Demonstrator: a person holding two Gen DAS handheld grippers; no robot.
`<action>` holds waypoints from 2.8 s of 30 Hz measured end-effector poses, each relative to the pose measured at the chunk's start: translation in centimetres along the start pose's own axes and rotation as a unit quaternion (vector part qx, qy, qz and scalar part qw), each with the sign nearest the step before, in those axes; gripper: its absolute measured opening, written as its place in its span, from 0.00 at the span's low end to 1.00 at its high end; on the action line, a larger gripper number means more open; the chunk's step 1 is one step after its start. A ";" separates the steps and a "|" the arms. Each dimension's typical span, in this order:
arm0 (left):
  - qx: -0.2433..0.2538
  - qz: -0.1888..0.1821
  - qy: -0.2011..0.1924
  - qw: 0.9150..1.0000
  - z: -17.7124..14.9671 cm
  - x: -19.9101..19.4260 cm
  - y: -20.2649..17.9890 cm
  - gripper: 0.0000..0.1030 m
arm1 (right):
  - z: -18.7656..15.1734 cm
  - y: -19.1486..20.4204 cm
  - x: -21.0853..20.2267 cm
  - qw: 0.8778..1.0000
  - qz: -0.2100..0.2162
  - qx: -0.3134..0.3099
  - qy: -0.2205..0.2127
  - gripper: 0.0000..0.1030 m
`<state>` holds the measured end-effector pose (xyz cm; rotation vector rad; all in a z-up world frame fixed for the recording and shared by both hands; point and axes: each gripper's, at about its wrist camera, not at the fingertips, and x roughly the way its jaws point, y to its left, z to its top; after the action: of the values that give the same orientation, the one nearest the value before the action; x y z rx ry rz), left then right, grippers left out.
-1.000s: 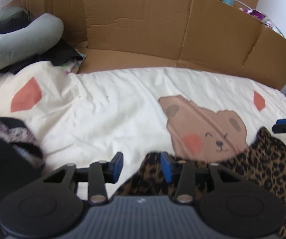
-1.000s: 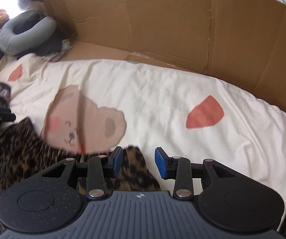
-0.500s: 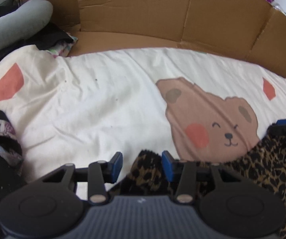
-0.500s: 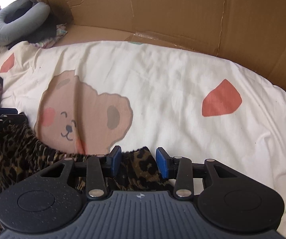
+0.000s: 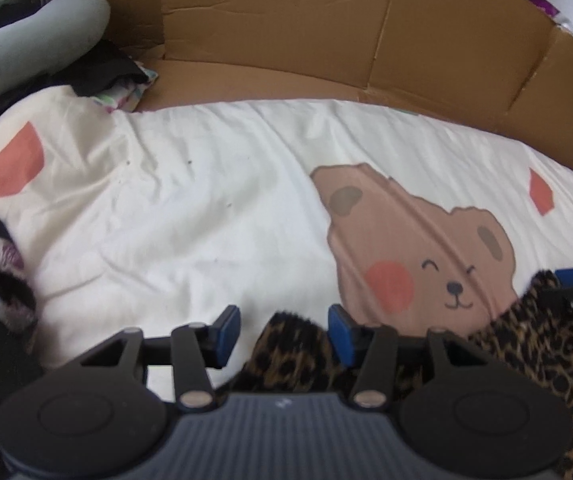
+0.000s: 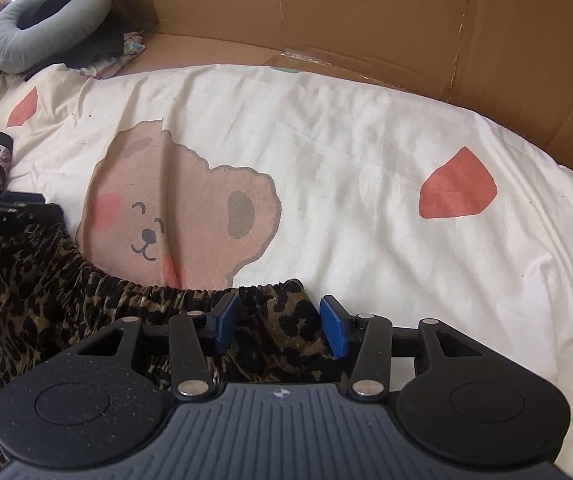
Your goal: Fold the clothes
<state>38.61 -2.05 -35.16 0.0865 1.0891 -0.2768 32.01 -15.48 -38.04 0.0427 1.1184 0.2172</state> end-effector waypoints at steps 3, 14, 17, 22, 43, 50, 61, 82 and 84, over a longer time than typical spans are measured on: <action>-0.004 0.004 0.013 1.000 0.3 0.7 -0.6 0.51 | 0.0 0.2 0.0 1.000 -0.003 0.000 0.000 0.52; 0.020 0.002 0.030 0.999 -0.7 -0.8 -1.2 0.52 | -0.1 0.4 -0.4 1.000 0.001 -0.012 0.007 0.52; 0.038 0.002 0.033 0.999 -1.3 -1.2 -1.3 0.53 | -0.3 0.6 -0.6 1.000 0.001 -0.019 0.009 0.52; 0.074 0.005 0.037 0.997 -2.2 -1.0 -1.5 0.54 | -0.5 1.0 -0.8 0.999 0.004 -0.040 0.016 0.53; 0.008 0.004 0.075 0.997 0.0 1.0 -1.0 0.52 | 0.3 -0.6 0.6 0.999 0.032 -0.017 0.016 0.34; 0.072 0.004 0.075 0.995 -1.2 -0.2 -1.5 0.35 | 0.1 -1.2 -1.0 0.999 0.017 -0.028 -0.013 0.12; 0.120 0.011 0.001 0.993 -0.5 -3.2 -2.5 0.13 | 0.7 -0.7 -3.9 0.996 -0.022 -0.027 -0.076 0.11; 0.118 0.040 -0.074 0.989 5.3 -2.2 -2.3 0.13 | 6.6 -1.8 -2.8 0.992 -0.051 -0.040 -0.110 0.11; 0.122 0.042 -0.071 0.989 5.9 -1.5 -2.4 0.13 | 7.3 -2.0 -2.1 0.992 -0.054 -0.044 -0.104 0.11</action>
<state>42.42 -5.27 -30.98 0.3263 0.9033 -0.3344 37.99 -17.32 -33.25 -0.0718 0.9003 0.1619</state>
